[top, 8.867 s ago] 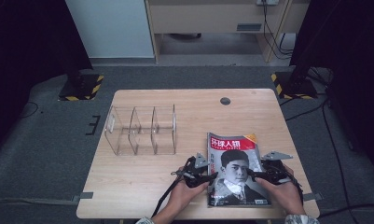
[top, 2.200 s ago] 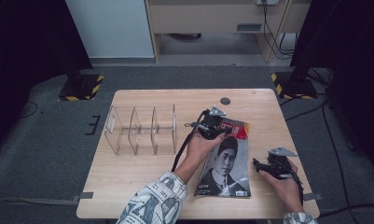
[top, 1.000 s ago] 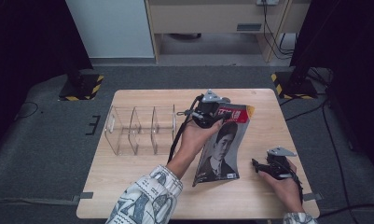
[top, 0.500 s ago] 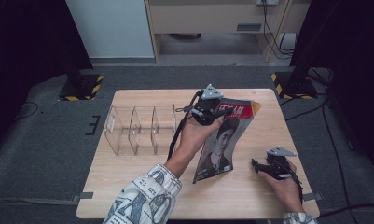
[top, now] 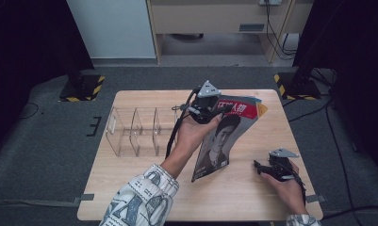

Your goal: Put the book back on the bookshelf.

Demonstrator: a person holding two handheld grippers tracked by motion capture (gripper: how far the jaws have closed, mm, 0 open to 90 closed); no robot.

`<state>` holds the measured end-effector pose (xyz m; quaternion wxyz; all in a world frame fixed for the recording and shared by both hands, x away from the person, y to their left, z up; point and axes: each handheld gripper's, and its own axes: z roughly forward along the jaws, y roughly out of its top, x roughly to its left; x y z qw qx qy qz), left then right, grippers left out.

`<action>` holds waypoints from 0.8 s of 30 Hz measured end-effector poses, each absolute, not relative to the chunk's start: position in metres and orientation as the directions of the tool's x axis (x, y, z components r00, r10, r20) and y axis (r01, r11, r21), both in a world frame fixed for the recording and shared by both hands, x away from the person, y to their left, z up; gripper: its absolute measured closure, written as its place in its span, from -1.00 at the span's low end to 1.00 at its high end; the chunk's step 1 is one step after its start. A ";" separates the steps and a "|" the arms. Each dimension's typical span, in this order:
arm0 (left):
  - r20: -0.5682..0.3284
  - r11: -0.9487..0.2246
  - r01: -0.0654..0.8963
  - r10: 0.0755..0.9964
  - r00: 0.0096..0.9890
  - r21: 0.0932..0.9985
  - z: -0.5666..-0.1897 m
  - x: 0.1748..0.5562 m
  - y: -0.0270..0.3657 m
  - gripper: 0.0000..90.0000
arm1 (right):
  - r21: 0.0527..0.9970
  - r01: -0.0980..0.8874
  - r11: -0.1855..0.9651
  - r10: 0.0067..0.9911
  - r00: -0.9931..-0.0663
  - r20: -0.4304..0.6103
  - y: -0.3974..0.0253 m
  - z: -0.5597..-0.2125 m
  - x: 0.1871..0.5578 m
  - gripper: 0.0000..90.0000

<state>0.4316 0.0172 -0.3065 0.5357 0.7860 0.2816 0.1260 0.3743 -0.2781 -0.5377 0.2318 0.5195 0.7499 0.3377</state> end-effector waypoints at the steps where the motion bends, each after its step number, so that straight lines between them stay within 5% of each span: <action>1: -0.105 -0.264 0.307 0.577 0.810 0.914 -0.305 0.431 0.018 0.92 | 0.747 0.622 0.233 0.935 -0.354 0.003 -0.278 -0.538 0.374 -0.40; 24: -0.103 -0.251 0.299 0.583 0.806 0.921 -0.297 0.427 0.036 0.92 | 0.745 0.620 0.246 0.928 -0.372 0.003 -0.277 -0.538 0.375 -0.40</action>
